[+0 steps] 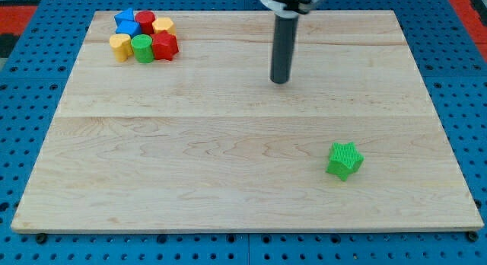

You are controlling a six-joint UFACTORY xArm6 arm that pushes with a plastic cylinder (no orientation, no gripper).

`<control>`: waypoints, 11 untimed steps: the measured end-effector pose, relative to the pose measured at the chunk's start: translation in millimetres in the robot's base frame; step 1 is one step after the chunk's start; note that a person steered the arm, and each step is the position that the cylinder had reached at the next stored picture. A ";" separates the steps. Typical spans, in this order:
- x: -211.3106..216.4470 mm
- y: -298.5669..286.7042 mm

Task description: Slide the blue triangle left a bit

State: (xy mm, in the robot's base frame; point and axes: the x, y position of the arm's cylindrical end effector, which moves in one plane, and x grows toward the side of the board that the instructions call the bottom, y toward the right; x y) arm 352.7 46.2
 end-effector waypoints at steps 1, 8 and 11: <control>-39.6 -31.5; -138.3 -167.9; -161.1 -224.5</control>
State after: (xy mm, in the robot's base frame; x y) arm 191.6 -178.2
